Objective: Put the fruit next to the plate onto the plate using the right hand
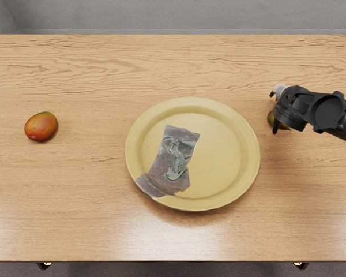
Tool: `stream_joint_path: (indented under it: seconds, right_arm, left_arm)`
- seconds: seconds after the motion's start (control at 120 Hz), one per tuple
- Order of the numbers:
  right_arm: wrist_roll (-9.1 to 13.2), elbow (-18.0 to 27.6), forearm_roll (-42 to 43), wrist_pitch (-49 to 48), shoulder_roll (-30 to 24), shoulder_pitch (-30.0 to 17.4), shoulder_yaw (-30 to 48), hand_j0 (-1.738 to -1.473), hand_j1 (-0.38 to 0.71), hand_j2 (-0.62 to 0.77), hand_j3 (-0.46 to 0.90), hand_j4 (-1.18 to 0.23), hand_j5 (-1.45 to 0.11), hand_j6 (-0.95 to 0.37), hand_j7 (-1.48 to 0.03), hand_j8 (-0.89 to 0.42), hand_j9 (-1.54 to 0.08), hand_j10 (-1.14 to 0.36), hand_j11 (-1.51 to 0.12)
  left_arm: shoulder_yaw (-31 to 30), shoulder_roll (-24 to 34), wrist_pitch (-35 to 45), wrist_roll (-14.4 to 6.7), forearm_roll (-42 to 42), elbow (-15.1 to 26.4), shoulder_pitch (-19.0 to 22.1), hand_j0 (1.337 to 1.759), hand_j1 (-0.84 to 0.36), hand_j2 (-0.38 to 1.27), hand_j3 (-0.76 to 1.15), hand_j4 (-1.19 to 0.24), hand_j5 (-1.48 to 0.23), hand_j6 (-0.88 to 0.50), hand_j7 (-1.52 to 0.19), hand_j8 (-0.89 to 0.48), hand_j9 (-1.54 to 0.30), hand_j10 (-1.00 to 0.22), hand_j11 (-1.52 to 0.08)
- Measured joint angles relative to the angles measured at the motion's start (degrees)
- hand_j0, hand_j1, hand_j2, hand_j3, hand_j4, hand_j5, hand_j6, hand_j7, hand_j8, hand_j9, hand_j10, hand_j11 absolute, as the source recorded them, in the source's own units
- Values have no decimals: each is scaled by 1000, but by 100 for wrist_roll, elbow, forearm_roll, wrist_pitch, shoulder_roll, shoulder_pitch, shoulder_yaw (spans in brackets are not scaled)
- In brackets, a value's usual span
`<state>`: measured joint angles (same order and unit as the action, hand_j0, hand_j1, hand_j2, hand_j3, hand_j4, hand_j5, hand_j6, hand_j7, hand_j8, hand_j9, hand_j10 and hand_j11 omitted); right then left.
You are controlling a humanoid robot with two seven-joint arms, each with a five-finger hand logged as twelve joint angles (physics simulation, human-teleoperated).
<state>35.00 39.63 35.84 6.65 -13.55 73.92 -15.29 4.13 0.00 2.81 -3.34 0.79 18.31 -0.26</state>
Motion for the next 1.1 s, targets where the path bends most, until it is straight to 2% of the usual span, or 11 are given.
stream_joint_path:
  seconds: [0.317, 0.542, 0.608, 0.667, 0.742, 0.767, 0.842, 0.95, 1.008, 1.05, 1.1]
  right_arm:
    - [0, 25, -7, 15, 2, -1, 0, -1658, -24, -53, 0, -275, -354, -276, -354, -275, -354, -274, -354]
    - [0, 209, -24, 43, -82, 9, 8, -1658, 0, -57, 0, -294, -380, -295, -379, -294, -380, -294, -379]
    - [0, 223, -40, 44, -88, 9, 10, -1658, 82, -70, 0, -362, -469, -364, -468, -363, -469, -362, -469]
    - [0, 237, -57, 24, -91, 6, 91, -1658, 189, -55, 0, -466, -606, -468, -604, -466, -606, -465, -606]
    - [-3, 270, -84, -13, -102, 2, 247, -1656, 271, 73, 0, -589, -772, -573, -767, -385, -777, -454, -781]
    - [-3, 278, -90, -22, -111, 2, 279, -1655, 277, 140, 0, -621, -815, -585, -810, -390, -823, -469, -829]
    - [-3, 293, -108, -39, -188, -3, 360, -1652, 255, 144, 1, -690, -927, -563, -909, -354, -935, -456, -948]
    - [0, 297, -115, -48, -254, -9, 438, -1652, 245, 279, 0, -758, -1026, -581, -1002, -347, -1035, -469, -1056]
    - [1, 298, -119, -50, -270, -23, 459, -1651, 226, 271, 1, -782, -1063, -598, -1035, -358, -1068, -470, -1090]
    - [2, 297, -122, -56, -279, -33, 478, -1652, 229, 318, 2, -796, -1082, -608, -1053, -370, -1087, -472, -1111]
    - [3, 293, -162, -191, -313, -41, 653, -1651, 203, 214, 0, -807, -1106, -603, -1071, -363, -1109, -457, -1133]
  left_arm:
    - [0, 0, 0, 0, 0, -1, 0, 1658, 346, 0, 0, -2, -3, -2, -3, -2, -3, -2, -3]
    - [0, 0, 0, 0, 0, 0, 0, 1658, 346, 0, 0, -2, -3, -2, -3, -2, -3, -2, -3]
    - [0, 0, 0, 0, 0, 0, 0, 1658, 346, 0, 0, -2, -3, -2, -3, -2, -3, -2, -3]
    - [0, 0, 0, 0, 0, 0, 0, 1658, 346, 0, 0, -2, -3, -2, -3, -2, -3, -2, -3]
    - [0, 0, 0, 0, 0, 1, 0, 1658, 346, 0, 0, -2, -3, -2, -3, -2, -3, -2, -3]
    - [0, 0, 0, 0, 0, 0, 0, 1658, 346, 0, 0, -2, -3, -2, -3, -2, -3, -2, -3]
    - [0, 0, 0, 0, 0, 0, 0, 1658, 346, 0, 0, -2, -3, -2, -3, -2, -3, -2, -3]
    - [0, 0, 0, 0, 0, 1, 0, 1658, 346, 0, 0, -2, -3, -2, -3, -2, -3, -2, -3]
    - [0, 0, 0, 0, 0, 1, 0, 1658, 346, 0, 0, -2, -3, -2, -3, -2, -3, -2, -3]
    - [0, 0, 0, 0, 0, 0, 0, 1658, 346, 0, 0, -2, -3, -2, -3, -2, -3, -2, -3]
    - [0, 0, 0, 0, 0, -1, 0, 1658, 346, 0, 0, -2, -3, -2, -3, -2, -3, -2, -3]
